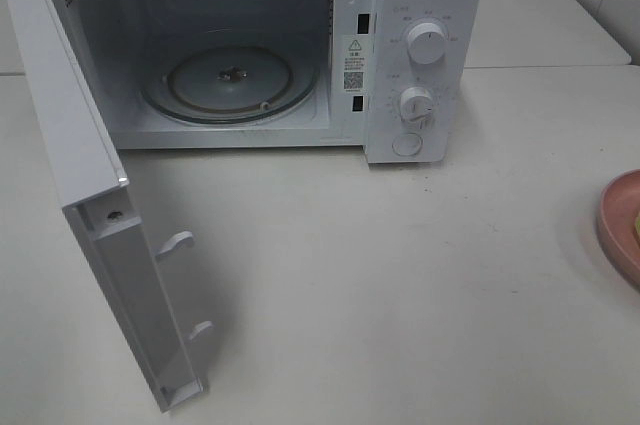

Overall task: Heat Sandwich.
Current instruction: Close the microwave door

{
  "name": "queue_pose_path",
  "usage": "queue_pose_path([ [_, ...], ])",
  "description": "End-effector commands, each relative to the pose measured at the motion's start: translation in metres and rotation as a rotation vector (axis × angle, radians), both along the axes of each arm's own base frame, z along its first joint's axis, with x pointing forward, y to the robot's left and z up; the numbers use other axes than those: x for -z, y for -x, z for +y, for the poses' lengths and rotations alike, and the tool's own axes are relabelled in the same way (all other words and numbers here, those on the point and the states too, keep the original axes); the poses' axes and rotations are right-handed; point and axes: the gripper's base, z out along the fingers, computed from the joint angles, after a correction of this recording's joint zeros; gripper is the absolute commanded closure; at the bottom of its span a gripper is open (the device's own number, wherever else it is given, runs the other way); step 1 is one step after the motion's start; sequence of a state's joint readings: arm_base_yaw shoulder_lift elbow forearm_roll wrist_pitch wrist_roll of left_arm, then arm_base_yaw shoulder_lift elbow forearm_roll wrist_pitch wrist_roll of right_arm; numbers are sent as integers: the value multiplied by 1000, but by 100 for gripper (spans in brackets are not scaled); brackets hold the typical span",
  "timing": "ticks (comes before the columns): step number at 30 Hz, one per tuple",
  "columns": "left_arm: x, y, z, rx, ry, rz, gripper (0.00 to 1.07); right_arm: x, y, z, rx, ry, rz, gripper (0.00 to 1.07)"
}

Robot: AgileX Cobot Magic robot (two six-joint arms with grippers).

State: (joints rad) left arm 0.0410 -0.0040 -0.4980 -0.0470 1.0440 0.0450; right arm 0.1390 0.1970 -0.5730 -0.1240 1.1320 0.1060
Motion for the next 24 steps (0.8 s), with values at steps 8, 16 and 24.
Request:
queue_pose_path([
  [8, 0, 3, -1, 0, 5, -39, 5, 12, 19, -1, 72, 4, -212, 31],
  [16, 0, 3, -1, 0, 5, -39, 5, 13, 25, -1, 73, 2, -250, 31],
  [24, 0, 3, -1, 0, 5, -39, 5, 13, 25, -1, 73, 2, -250, 31],
])
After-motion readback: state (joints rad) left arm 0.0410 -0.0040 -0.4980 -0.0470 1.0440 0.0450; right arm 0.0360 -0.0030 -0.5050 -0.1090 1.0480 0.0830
